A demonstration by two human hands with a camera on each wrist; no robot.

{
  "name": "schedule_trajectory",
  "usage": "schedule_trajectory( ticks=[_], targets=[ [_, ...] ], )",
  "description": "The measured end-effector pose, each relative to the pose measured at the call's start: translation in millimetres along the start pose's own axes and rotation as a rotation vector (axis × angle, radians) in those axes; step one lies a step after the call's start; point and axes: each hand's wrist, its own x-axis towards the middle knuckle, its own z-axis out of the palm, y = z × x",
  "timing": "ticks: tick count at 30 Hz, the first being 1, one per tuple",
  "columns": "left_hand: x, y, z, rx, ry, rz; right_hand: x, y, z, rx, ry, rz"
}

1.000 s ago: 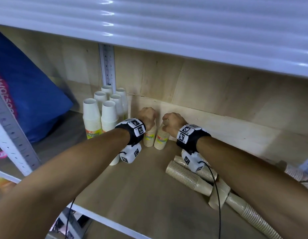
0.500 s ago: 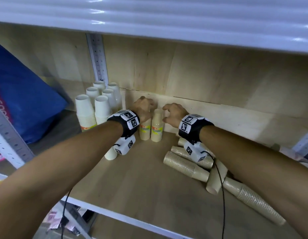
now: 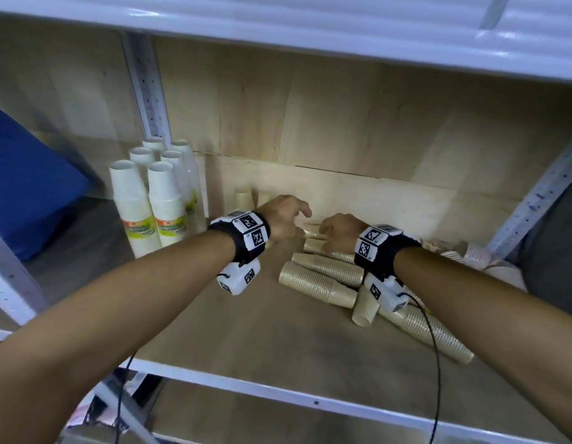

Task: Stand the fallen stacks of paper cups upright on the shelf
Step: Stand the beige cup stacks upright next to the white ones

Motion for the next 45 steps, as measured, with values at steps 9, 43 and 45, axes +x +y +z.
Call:
schedule_trajectory(
  ticks=[9,43,45],
  targets=[
    [-7.9,16.8,51.2,0.069,-0.206,0.081,-21.3,31.5,21.2,0.014,-0.092,0.075],
    [4.5,-5.7,80.1,0.226,-0.35,0.136,-6.6,56.7,47.7,-0.074,-0.115,-0.009],
    [1.6,-11.2,75.7,0.188,-0.315,0.11,-9.7,58.6,45.3,-0.04,-0.117,0.005]
  ],
)
